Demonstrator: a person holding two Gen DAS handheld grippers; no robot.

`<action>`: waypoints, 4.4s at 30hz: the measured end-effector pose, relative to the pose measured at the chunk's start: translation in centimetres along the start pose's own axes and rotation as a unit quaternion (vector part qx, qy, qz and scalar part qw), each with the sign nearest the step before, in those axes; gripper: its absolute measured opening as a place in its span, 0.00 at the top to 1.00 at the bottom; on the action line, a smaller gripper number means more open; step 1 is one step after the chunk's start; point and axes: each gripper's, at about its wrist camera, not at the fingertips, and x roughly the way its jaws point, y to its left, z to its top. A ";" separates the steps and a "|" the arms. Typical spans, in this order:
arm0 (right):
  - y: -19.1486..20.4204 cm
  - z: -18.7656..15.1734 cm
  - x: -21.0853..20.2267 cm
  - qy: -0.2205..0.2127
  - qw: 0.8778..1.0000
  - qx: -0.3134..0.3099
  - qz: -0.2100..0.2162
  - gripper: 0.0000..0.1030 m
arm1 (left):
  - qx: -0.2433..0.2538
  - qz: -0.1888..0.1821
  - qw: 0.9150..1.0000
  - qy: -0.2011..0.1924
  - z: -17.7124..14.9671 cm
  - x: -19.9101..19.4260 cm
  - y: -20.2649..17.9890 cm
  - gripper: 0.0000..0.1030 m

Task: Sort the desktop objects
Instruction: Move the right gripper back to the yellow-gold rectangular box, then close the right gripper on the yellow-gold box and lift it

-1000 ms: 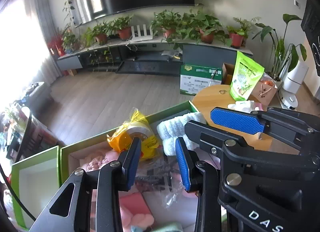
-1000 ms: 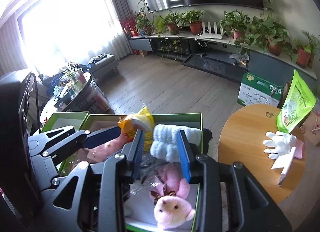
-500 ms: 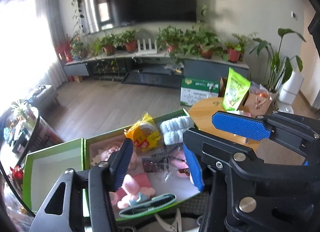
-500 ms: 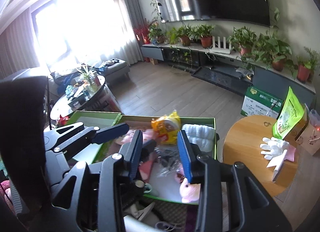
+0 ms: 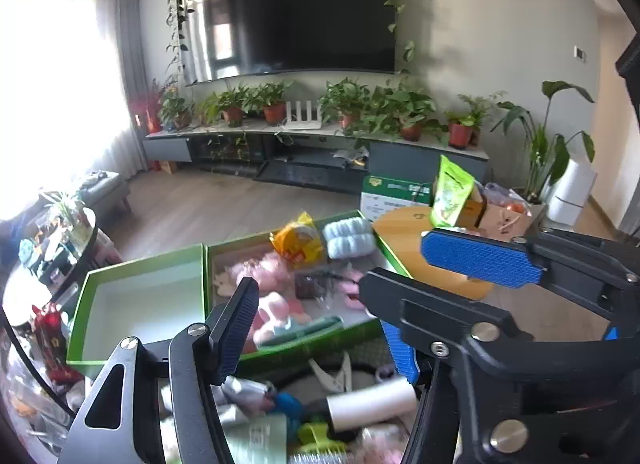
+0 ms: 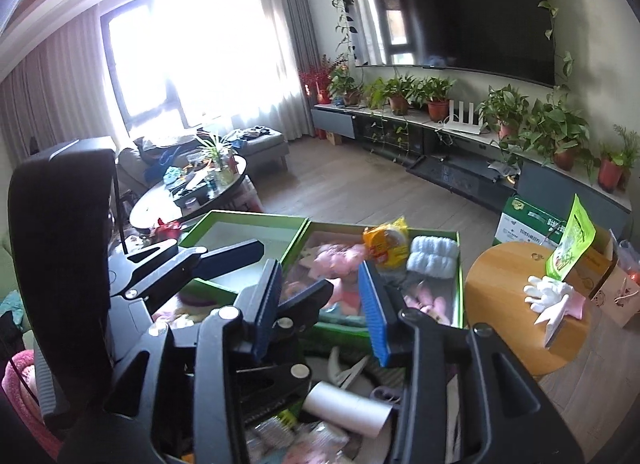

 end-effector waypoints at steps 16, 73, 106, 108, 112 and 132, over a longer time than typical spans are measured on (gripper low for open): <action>5.7 -5.0 -5.2 -0.005 1.000 -0.016 0.003 0.55 | 0.010 0.012 1.000 -0.021 -6.4 -7.8 -0.6 0.40; 11.9 -23.9 -1.6 0.123 0.991 0.052 0.032 0.46 | -0.025 -0.008 0.998 0.057 -28.2 -11.2 4.3 0.40; 12.6 -25.5 -3.0 0.214 0.955 -0.201 0.042 0.77 | -0.051 -0.009 0.996 0.077 -28.6 -12.1 5.6 0.40; 11.9 -25.5 -2.8 0.222 0.958 -0.174 0.043 0.72 | -0.052 -0.014 0.996 0.078 -28.3 -12.1 5.5 0.40; 6.9 -26.3 -3.0 0.238 0.967 0.047 0.073 0.69 | -0.065 -0.025 0.995 0.074 -27.4 -11.8 5.5 0.40; 6.9 -27.6 -1.6 0.210 0.958 0.179 0.077 0.57 | -0.036 -0.101 0.988 0.113 -26.5 -7.1 4.6 0.47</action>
